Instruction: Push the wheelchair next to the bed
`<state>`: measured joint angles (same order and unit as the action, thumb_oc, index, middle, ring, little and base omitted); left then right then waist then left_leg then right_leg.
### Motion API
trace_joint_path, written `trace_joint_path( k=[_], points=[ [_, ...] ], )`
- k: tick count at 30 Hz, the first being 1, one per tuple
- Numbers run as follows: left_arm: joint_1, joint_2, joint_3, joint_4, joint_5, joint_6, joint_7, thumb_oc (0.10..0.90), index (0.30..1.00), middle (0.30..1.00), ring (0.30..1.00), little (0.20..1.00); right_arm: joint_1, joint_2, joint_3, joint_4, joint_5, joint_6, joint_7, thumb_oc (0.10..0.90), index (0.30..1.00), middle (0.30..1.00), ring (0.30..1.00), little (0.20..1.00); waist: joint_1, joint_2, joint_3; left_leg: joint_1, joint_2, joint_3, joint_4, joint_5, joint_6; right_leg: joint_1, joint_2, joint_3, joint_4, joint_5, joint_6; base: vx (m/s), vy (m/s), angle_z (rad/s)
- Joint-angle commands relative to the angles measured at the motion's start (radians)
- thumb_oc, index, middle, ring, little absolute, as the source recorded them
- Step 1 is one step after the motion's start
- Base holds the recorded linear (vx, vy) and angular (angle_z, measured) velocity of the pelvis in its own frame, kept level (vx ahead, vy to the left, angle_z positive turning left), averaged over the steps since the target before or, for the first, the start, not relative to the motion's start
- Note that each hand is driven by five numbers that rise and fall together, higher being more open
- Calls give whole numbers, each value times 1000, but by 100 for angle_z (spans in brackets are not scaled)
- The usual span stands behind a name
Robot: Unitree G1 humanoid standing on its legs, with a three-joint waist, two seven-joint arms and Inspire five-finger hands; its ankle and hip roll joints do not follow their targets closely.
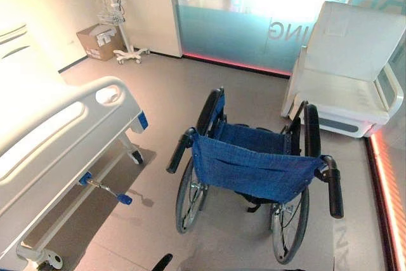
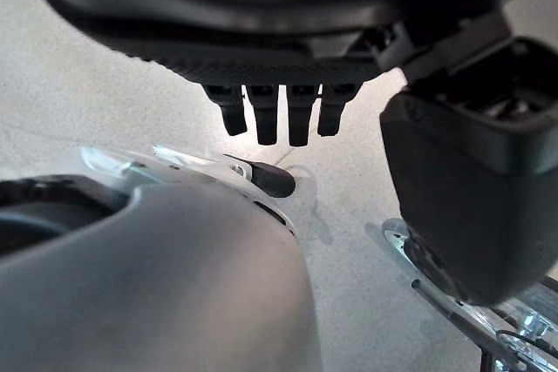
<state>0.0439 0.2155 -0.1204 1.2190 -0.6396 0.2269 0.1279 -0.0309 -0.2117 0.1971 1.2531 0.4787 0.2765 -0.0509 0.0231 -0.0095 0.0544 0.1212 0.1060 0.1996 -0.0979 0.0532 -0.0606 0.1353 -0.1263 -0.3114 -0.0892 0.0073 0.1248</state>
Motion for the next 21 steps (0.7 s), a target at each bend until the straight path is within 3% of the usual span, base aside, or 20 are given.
trace_joint_path(
  k=[1, 21],
  points=[
    [-59, -64, -31, 86, 24, 4, -2, 800, 900, 900, 900, 900, -3, 26, -16, 107, -29, 6, 20, 800, 900, 900, 900, 900, 12, 43, 33, 13, -2, 15, 11, -67, -27, 9, -44, -33, 2, 21, 22, 0, 0, 0],
    [-60, -58, -26, 88, 26, -12, 14, 800, 900, 900, 900, 900, -3, 21, -26, 114, -6, 0, 34, 800, 900, 900, 900, 900, 9, 42, 36, 19, -5, 18, 11, -70, -24, 13, -46, -27, 2, 23, 23, 0, 0, 0]
  ],
)
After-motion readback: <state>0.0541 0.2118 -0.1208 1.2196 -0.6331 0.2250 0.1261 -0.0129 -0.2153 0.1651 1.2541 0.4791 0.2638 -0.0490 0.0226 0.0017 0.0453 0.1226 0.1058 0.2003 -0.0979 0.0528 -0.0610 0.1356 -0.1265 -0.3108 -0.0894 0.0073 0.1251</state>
